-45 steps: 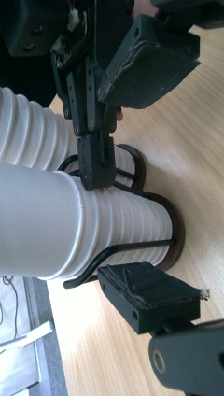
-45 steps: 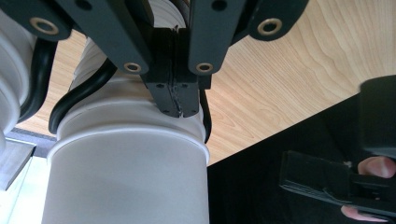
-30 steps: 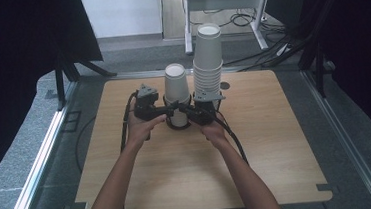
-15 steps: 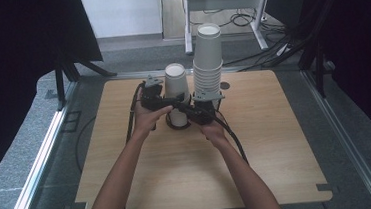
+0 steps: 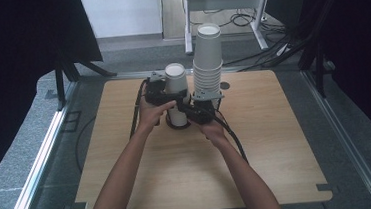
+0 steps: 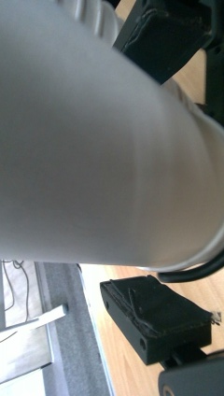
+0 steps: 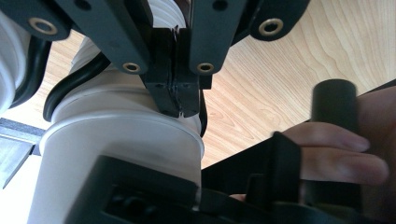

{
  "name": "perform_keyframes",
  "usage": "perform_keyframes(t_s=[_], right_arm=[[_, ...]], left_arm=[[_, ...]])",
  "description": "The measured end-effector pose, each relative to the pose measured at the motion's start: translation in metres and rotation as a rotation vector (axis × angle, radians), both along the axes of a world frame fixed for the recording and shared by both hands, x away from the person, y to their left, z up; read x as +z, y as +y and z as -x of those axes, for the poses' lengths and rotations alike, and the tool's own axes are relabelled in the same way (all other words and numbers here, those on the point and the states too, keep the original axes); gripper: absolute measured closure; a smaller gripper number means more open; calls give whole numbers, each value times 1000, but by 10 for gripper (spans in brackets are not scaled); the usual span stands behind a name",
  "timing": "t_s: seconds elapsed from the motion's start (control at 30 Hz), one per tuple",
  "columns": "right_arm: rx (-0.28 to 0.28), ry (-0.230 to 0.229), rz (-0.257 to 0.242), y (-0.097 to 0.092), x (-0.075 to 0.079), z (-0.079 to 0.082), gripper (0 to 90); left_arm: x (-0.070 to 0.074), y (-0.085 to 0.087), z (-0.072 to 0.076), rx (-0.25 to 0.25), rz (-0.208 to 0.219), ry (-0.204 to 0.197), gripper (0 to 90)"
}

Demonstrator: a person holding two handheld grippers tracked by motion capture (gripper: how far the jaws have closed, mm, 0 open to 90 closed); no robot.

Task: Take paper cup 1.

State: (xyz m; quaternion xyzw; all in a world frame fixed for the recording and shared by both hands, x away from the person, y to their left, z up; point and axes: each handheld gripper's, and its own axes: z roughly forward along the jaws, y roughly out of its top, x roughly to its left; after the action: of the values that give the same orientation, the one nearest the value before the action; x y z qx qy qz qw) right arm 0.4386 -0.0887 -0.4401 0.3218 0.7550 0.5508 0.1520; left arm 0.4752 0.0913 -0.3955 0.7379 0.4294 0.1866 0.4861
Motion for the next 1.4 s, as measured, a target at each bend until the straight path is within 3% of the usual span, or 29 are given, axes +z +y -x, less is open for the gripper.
perform_keyframes(t_s=[0.2, 0.27, 0.57, 1.03, 1.4], right_arm=[[3, 1, -4, 1, 0, 0, 875], [3, 3, -9, 0, 0, 0, 875], [0, 0, -6, -1, 0, -1, 875], [-3, -10, -8, -2, -2, -1, 876], [-8, -2, -3, -3, -2, 0, 876]], left_arm=[[-4, -9, -6, 29, 5, -2, 54], [-3, -13, -7, 42, -3, -22, 85], [-2, -14, -6, 40, -14, -43, 119], [0, -14, -7, 44, -17, -45, 121], [29, -14, -4, 41, 29, -109, 129]])
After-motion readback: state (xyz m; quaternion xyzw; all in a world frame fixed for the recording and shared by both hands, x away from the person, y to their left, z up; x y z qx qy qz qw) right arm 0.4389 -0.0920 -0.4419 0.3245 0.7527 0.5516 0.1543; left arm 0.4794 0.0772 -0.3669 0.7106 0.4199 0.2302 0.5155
